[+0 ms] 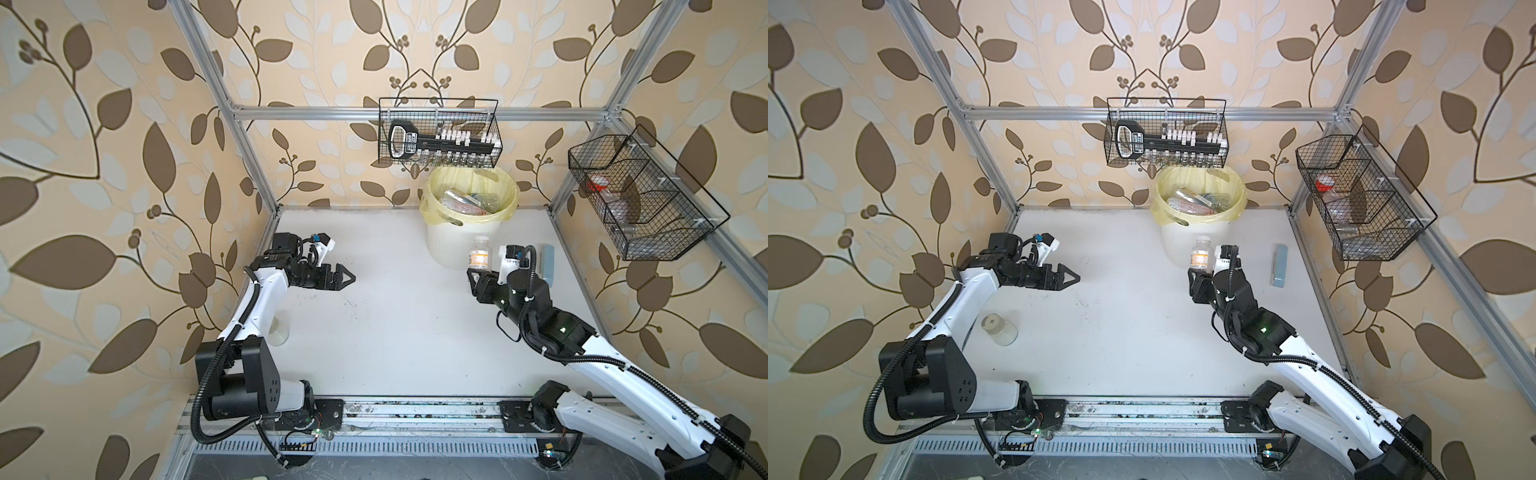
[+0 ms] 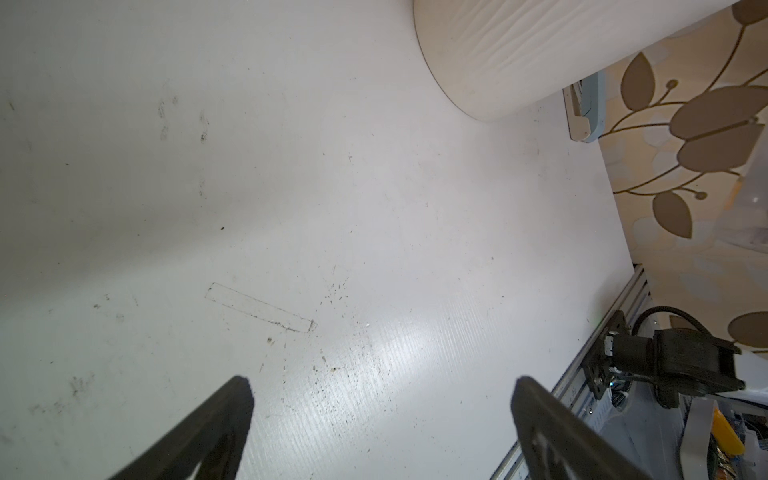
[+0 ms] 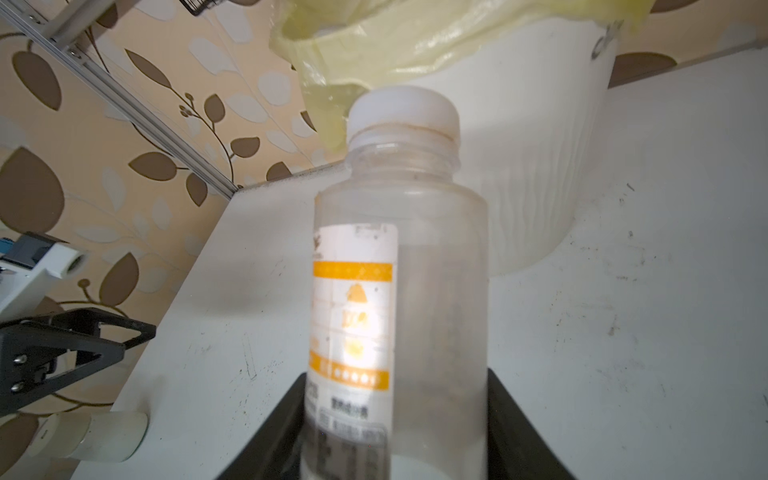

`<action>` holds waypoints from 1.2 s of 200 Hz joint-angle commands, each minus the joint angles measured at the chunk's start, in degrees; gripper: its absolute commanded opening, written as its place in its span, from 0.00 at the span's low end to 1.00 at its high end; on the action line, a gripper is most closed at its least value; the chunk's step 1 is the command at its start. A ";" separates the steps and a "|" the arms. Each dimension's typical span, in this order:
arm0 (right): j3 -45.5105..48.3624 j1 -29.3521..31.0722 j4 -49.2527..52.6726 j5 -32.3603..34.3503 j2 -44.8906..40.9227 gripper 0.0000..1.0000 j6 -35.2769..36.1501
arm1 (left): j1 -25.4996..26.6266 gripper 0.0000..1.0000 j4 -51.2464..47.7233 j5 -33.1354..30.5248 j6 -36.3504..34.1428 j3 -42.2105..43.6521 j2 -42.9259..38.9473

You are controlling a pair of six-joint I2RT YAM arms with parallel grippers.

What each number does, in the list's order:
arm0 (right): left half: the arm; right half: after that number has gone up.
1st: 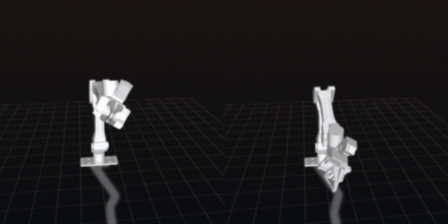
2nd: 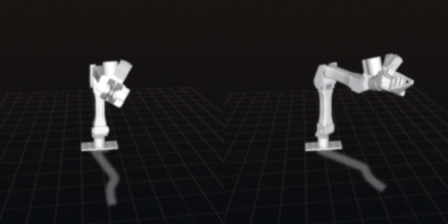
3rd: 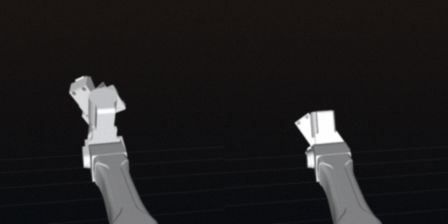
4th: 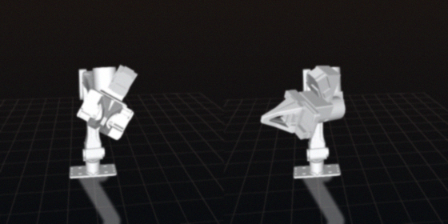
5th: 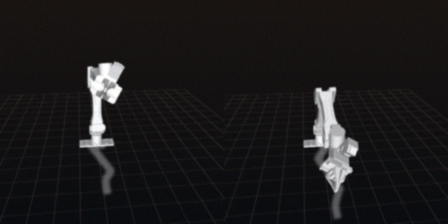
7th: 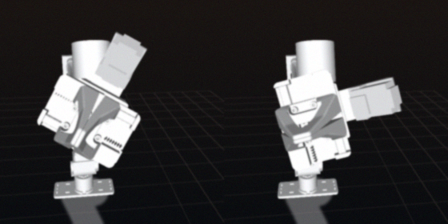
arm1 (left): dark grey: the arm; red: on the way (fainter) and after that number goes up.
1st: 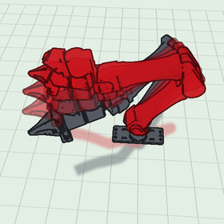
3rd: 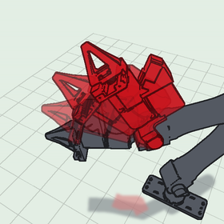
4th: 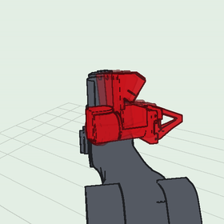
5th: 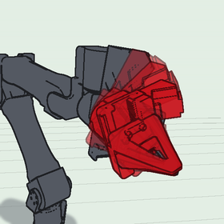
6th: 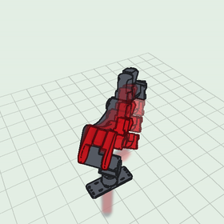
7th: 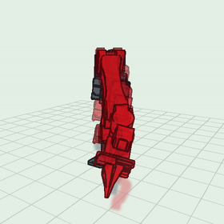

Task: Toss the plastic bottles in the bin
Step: 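Lift the yellow-label bottle with right gripper and carry it to the bin, then open right gripper over the bin to drop the yellow-label bottle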

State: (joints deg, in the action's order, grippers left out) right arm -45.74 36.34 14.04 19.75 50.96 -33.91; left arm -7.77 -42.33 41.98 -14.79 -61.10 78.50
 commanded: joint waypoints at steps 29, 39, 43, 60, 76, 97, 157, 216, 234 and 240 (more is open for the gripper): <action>-9.13 -0.13 2.13 4.34 -0.20 0.44 4.90 | -1.42 0.99 -1.09 1.97 -0.13 -0.91 -2.34; -9.87 -0.15 2.18 4.68 -0.46 0.44 4.89 | -1.75 0.99 -1.00 1.97 -0.14 -0.80 -2.52; -9.95 -0.19 2.06 4.74 -0.74 0.44 4.86 | -1.84 0.99 -1.00 1.93 -0.15 -0.78 -2.56; -9.38 0.01 0.63 4.26 -1.77 0.44 4.82 | -2.22 0.99 -0.92 1.97 -0.16 -0.69 -2.69; -8.65 0.30 -2.72 4.07 -2.08 0.44 5.45 | -2.60 0.99 -0.66 2.14 -0.28 -0.45 -2.67; -12.52 -0.09 -2.80 4.75 1.06 0.44 6.26 | -2.81 0.99 -0.47 2.14 -0.24 -0.30 -2.53; -36.11 -11.41 -6.36 5.84 24.52 0.50 -1.21 | -3.05 0.99 -0.56 2.23 -0.07 -0.50 -1.73; -61.75 -14.45 6.03 2.83 41.54 1.00 -3.69 | -3.29 0.99 -0.27 1.82 -0.09 -0.38 -1.73; -56.56 -14.89 5.15 3.91 36.54 1.00 -3.60 | -3.26 0.99 0.30 1.79 0.02 -0.18 -1.60; -54.31 -15.38 4.28 3.13 34.69 1.00 -3.77 | -3.30 0.99 0.46 1.88 0.10 -0.12 -1.53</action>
State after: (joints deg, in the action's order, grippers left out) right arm -103.85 21.47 17.56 22.11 93.73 -36.91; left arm -10.24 -42.19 42.06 -14.79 -61.10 77.49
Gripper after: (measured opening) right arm 0.999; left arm 0.989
